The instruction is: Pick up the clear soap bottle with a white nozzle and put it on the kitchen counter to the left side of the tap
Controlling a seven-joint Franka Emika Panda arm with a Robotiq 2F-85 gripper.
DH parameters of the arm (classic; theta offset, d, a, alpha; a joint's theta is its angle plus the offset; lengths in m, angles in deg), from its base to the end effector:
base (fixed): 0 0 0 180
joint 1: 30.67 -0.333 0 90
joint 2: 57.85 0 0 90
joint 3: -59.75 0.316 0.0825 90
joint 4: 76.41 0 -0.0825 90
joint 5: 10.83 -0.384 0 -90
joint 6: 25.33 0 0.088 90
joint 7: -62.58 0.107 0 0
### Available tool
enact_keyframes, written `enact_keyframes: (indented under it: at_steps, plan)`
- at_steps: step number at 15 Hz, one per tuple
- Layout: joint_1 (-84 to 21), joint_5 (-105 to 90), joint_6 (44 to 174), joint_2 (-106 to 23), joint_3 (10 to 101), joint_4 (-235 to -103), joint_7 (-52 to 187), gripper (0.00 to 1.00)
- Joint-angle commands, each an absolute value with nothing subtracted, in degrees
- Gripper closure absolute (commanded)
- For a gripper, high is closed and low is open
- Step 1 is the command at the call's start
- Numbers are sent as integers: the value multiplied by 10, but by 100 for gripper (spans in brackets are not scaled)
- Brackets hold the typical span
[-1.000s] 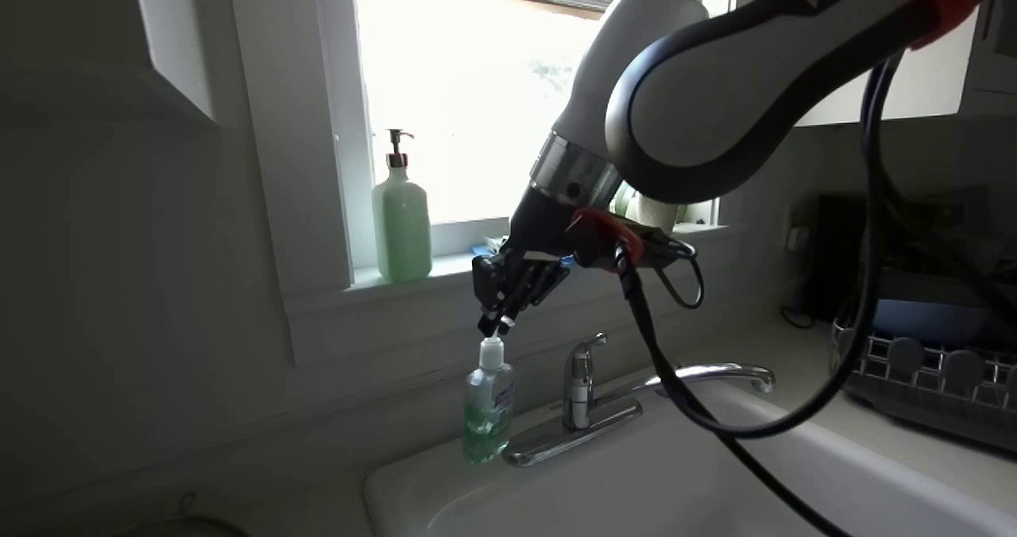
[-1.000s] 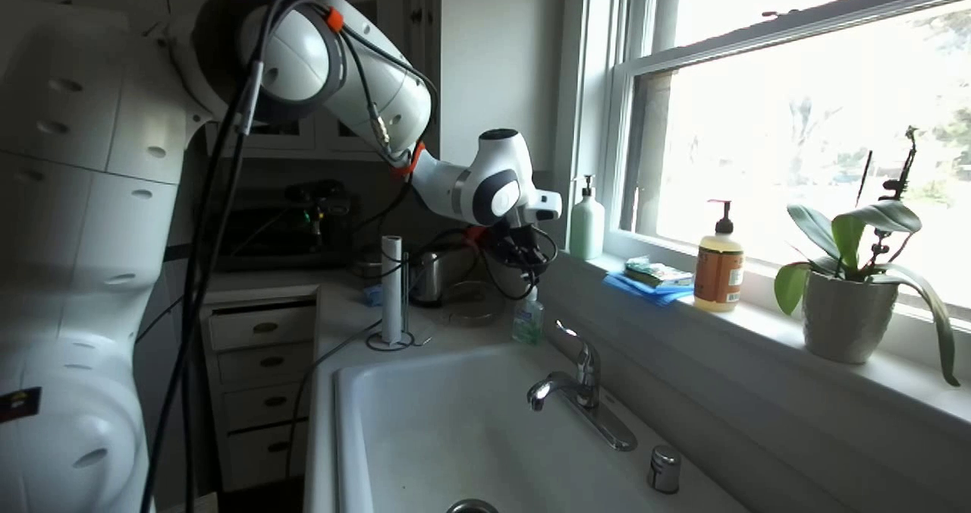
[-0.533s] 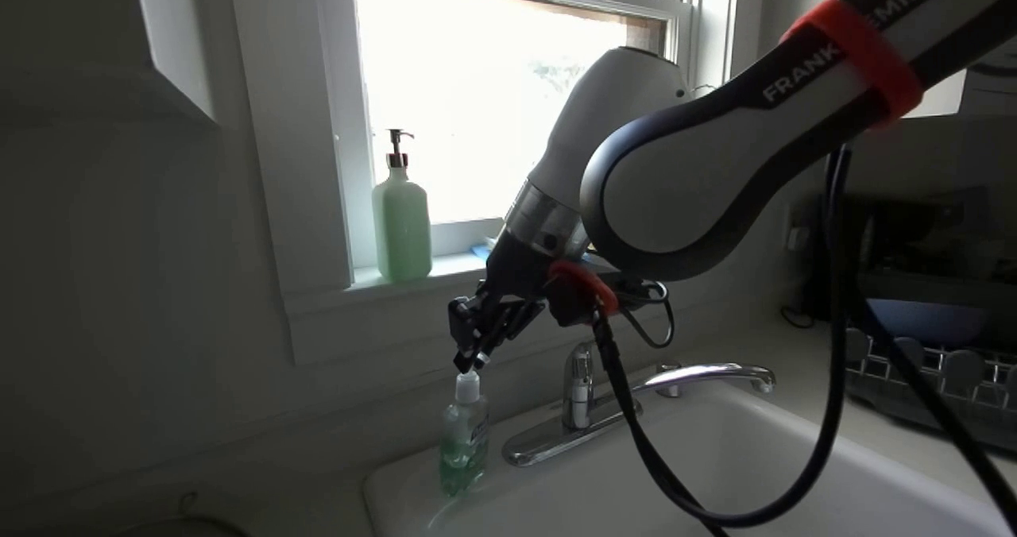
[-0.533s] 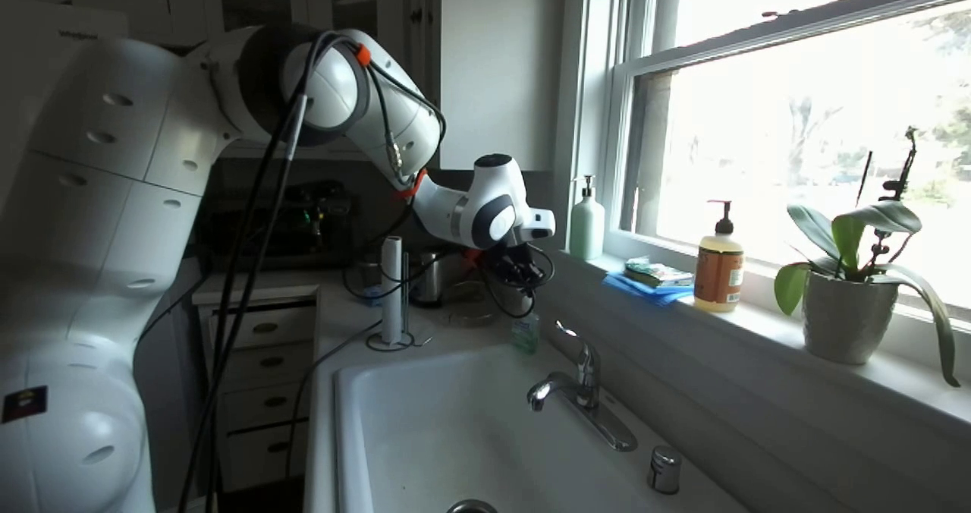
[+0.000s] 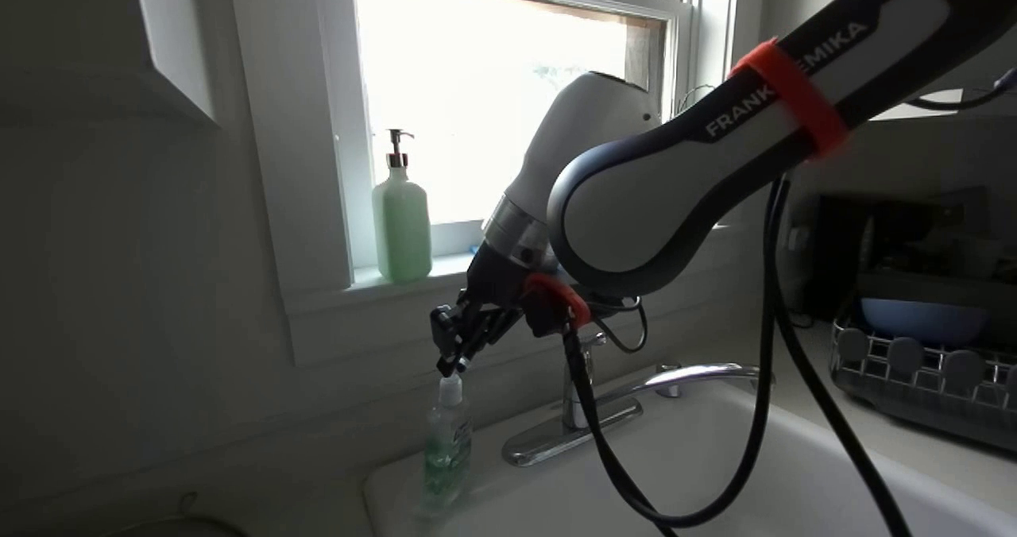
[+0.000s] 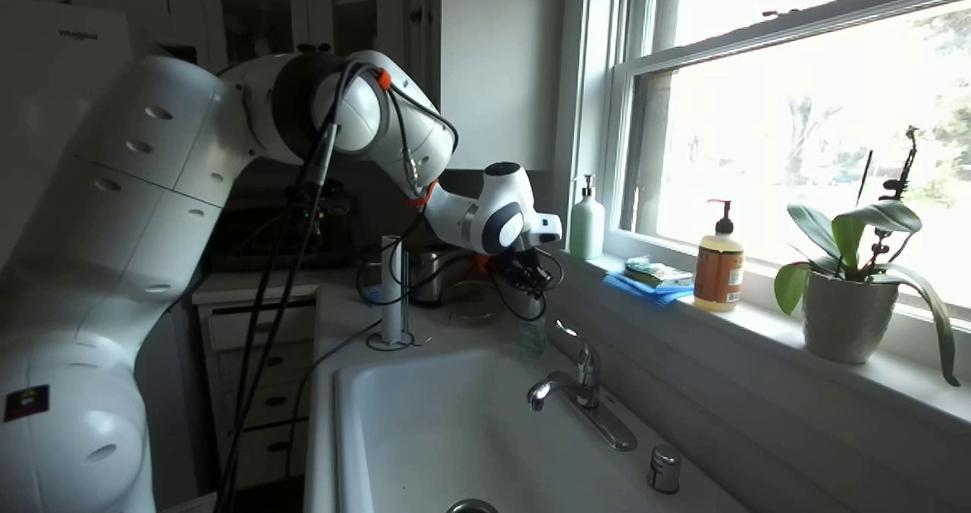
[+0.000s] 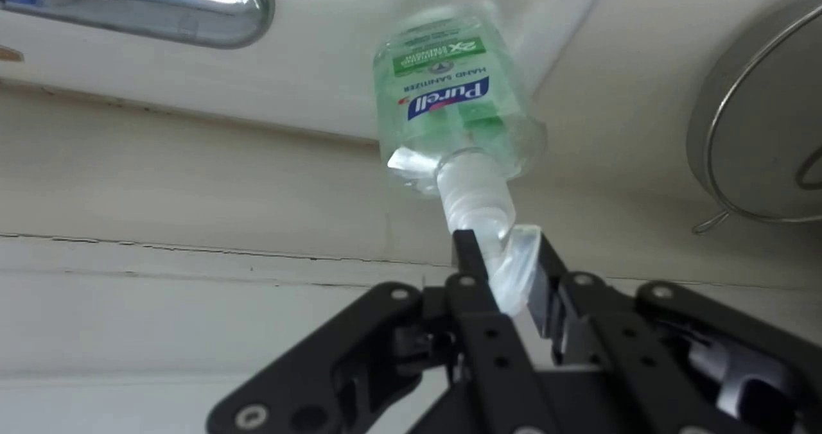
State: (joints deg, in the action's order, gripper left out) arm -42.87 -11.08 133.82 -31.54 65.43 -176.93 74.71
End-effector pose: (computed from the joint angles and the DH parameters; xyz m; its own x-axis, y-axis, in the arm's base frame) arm 0.6712 0.2069 0.3735 0.8578 0.0190 0.5137 0.1168 -0.9804 -0.1588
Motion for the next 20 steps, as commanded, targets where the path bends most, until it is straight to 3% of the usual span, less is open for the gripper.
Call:
enact_keyframes:
  at_steps: [1, 7, 8, 9, 17, 20]
  plan:
    - [-440, -99, 1322, -294, 642, -1734, 742, 95]
    - [-444, -99, 1305, -286, 636, -1724, 744, 95]
    - [-445, -97, 1303, -286, 634, -1724, 745, 55]
    - [-445, -99, 1299, -286, 635, -1722, 745, 54]
    - [-451, -97, 1283, -300, 632, -1707, 752, 0]
    - [-453, -99, 1247, -320, 634, -1701, 757, 0]
